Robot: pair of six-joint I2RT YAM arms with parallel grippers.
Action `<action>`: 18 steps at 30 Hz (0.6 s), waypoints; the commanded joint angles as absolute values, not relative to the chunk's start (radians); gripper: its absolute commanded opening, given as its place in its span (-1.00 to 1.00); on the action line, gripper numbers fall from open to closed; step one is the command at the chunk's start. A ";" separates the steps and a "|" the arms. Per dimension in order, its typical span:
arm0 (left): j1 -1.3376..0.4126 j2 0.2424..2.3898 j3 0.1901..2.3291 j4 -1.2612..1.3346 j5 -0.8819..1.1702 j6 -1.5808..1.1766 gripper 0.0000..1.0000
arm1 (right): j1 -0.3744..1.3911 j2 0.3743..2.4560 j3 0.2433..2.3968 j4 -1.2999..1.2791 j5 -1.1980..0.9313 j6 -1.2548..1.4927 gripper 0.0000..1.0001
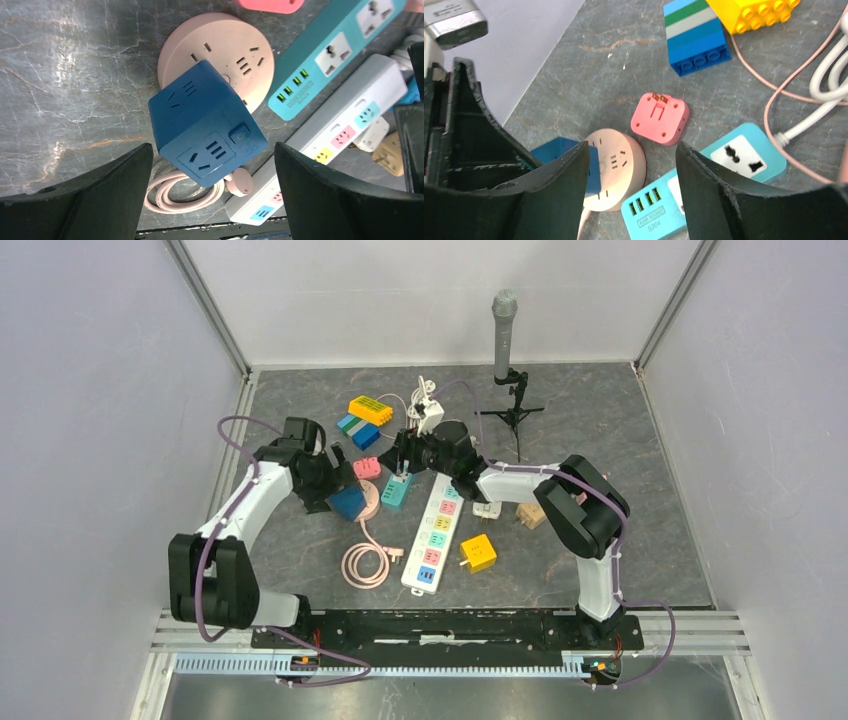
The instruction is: Pull the plug off the socket
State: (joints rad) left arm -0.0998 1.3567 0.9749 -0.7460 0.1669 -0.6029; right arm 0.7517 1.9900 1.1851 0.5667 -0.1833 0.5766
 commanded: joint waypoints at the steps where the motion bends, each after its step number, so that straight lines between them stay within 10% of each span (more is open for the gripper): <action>1: -0.155 1.402 0.973 -0.732 0.049 -0.689 0.94 | 0.781 1.946 1.147 0.555 -0.205 0.532 0.35; 9: -0.166 1.443 0.962 -0.742 -0.024 -0.740 0.69 | 0.828 2.016 1.241 0.429 -0.249 0.488 -0.12; 18: -0.166 1.437 0.954 -0.744 0.037 -0.641 0.45 | 0.851 2.122 1.316 0.393 -0.300 0.527 -0.10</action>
